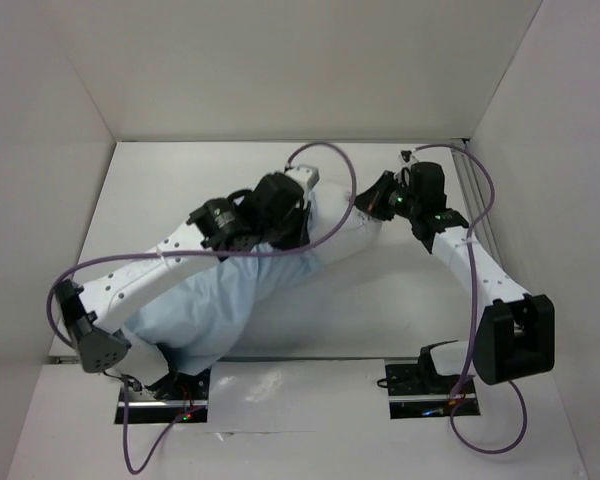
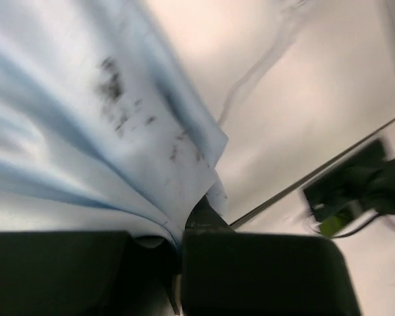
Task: Put the pillow into the pillowcase
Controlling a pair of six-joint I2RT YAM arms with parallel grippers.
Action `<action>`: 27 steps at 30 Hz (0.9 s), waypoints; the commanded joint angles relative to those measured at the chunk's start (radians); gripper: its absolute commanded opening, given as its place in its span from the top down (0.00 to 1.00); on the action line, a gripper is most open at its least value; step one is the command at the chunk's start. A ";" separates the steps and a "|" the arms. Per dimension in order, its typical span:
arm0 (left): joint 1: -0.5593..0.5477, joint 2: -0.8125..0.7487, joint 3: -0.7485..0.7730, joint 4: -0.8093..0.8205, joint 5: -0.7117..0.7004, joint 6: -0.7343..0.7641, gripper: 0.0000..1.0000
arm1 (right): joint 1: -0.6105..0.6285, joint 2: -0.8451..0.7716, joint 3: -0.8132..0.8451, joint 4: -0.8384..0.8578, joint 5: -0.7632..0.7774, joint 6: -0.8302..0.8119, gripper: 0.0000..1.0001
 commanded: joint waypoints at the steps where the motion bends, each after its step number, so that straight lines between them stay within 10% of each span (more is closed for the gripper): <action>1: 0.049 0.146 0.305 0.153 0.208 0.089 1.00 | 0.064 0.071 0.068 0.179 0.006 0.029 1.00; 6: 0.111 0.392 0.758 0.025 0.386 0.117 1.00 | 0.196 -0.012 0.080 0.083 0.068 -0.005 1.00; 19: 0.180 0.355 0.722 0.078 0.505 0.085 1.00 | 0.305 -0.279 0.063 -0.232 0.326 -0.075 1.00; 27: 0.299 0.496 0.892 0.078 0.613 0.073 1.00 | 0.155 -0.388 0.022 -0.364 0.376 -0.088 1.00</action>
